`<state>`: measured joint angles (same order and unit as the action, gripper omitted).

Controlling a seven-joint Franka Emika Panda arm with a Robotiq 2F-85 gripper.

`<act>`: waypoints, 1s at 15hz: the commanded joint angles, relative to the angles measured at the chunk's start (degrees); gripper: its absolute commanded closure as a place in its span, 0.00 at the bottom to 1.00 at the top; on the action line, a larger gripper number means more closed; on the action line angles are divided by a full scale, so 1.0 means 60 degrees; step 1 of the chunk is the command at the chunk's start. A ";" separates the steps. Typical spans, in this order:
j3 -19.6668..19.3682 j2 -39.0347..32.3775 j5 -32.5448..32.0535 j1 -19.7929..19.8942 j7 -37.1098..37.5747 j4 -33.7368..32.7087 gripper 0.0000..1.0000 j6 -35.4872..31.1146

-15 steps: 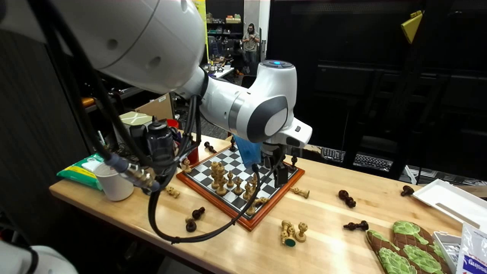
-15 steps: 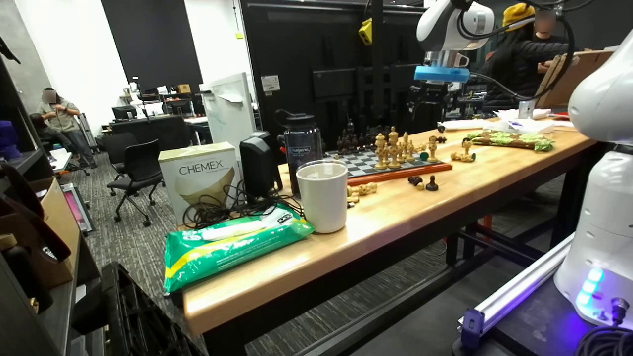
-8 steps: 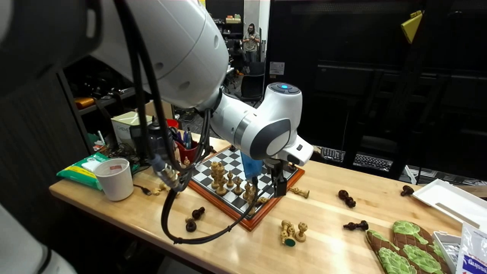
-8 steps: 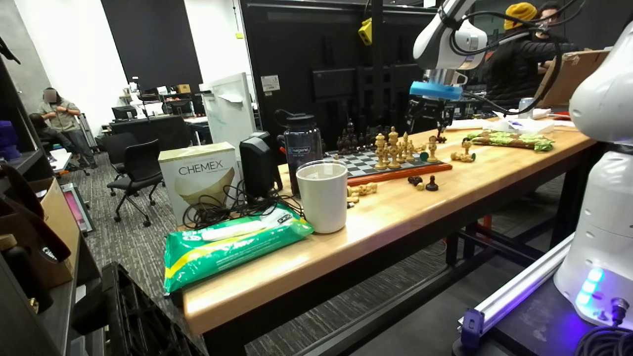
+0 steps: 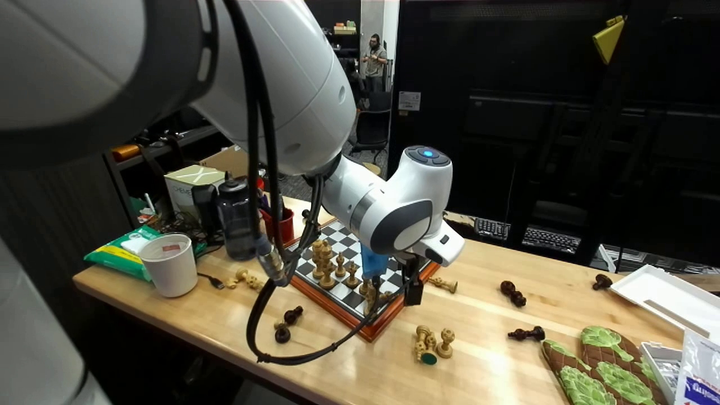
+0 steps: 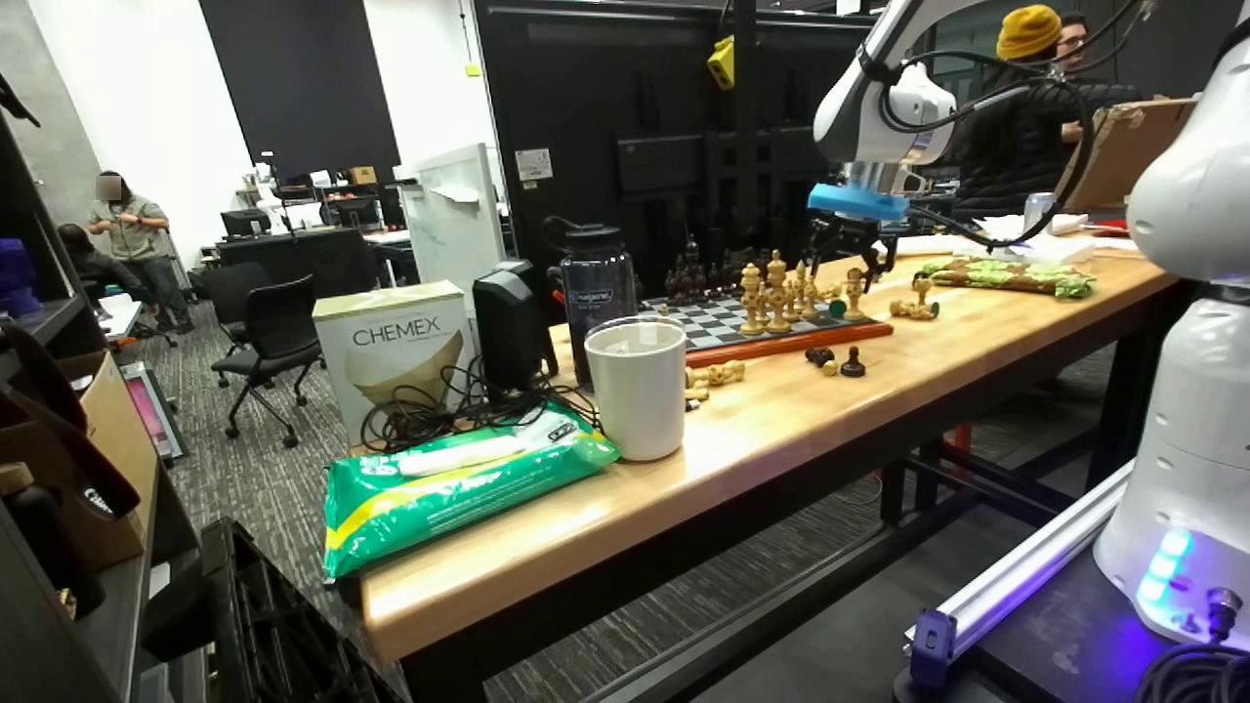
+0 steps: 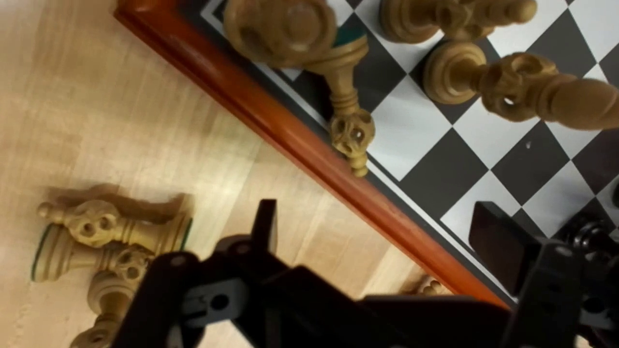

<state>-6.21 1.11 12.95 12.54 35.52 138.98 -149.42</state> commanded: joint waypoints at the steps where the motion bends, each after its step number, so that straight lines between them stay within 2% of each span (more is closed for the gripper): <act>1: -0.0203 -0.0072 0.0416 -0.0204 -0.0126 0.0139 0.00 -0.0263; 2: -0.0216 -0.0092 0.0463 -0.0217 -0.0157 0.0145 0.25 -0.0289; 4: -0.0224 -0.0128 0.0591 -0.0245 -0.0210 0.0140 0.32 -0.0318; 8: -0.0233 -0.0176 0.0836 -0.0289 -0.0250 0.0138 0.66 -0.0265; 12: -0.0273 -0.0205 0.0815 -0.0289 -0.0216 0.0183 0.94 -0.0241; 13: -0.0293 -0.0171 0.0766 -0.0288 -0.0190 0.0221 0.99 -0.0253; 15: -0.0325 -0.0059 0.0611 -0.0286 -0.0133 0.0307 1.00 -0.0339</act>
<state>-7.22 -0.66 16.41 11.62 35.09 139.49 -150.45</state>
